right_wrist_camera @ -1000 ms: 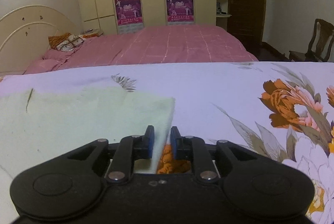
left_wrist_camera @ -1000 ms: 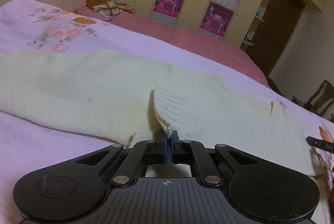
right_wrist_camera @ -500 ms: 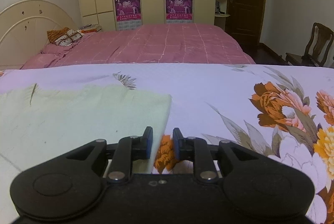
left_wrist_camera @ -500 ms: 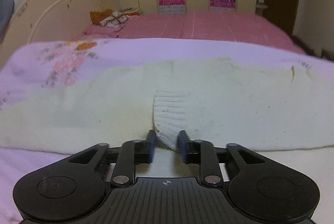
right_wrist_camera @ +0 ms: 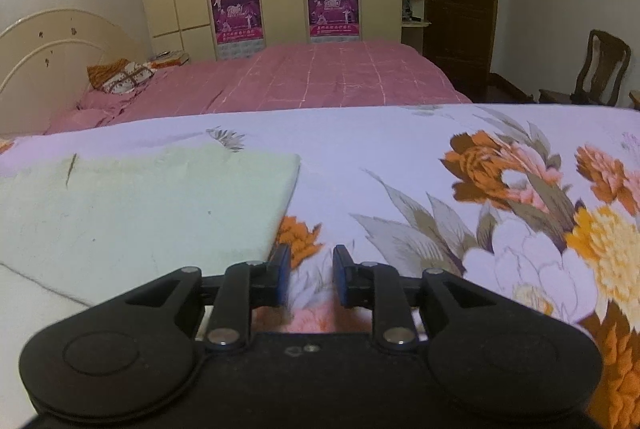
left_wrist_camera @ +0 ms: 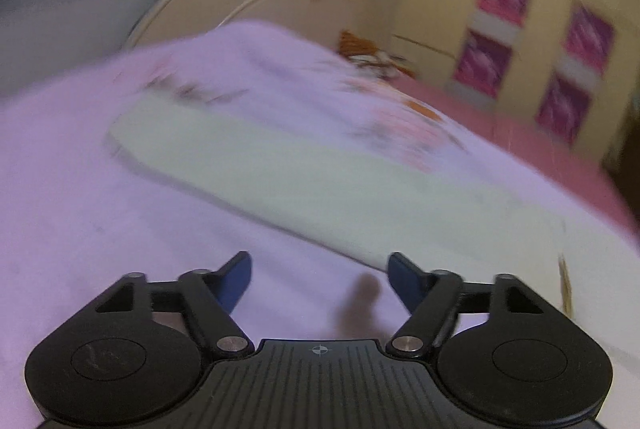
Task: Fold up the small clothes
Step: 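Grasp the sweater side edge with the left gripper and lift it, then fold the held edge over the sweater body with the left gripper and open it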
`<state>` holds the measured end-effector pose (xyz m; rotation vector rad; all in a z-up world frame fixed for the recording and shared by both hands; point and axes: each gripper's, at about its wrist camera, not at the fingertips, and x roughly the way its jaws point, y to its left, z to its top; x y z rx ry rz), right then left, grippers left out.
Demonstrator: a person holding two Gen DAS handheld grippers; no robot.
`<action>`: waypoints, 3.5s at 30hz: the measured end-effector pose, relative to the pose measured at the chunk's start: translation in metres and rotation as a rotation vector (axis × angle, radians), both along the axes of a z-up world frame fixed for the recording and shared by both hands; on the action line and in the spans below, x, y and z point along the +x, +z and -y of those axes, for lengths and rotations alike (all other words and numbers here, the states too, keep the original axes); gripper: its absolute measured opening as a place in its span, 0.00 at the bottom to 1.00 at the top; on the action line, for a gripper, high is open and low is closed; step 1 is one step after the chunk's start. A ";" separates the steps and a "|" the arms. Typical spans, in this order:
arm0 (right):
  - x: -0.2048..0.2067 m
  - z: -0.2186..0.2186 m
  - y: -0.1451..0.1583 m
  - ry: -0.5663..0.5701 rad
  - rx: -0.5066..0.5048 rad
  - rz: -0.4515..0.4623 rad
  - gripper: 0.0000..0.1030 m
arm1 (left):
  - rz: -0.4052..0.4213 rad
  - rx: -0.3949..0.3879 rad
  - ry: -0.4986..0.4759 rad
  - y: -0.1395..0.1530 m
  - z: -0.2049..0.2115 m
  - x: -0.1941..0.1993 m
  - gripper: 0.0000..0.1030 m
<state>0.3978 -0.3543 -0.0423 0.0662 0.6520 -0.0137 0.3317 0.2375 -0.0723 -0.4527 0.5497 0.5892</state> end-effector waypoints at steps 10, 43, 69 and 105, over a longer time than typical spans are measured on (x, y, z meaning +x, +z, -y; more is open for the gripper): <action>-0.007 -0.038 0.005 0.062 0.082 0.035 0.24 | 0.207 -0.260 -0.207 0.002 -0.028 -0.009 0.34; -0.019 -0.061 -0.006 0.063 0.123 0.034 0.35 | 0.190 -0.076 -0.201 -0.011 -0.003 0.019 0.45; -0.019 -0.050 -0.001 0.071 0.144 0.041 0.36 | 0.359 -0.217 -0.080 -0.013 -0.140 0.055 0.02; -0.022 -0.071 0.011 0.121 0.275 0.057 0.39 | 0.078 -0.076 -0.702 0.001 0.210 0.126 0.03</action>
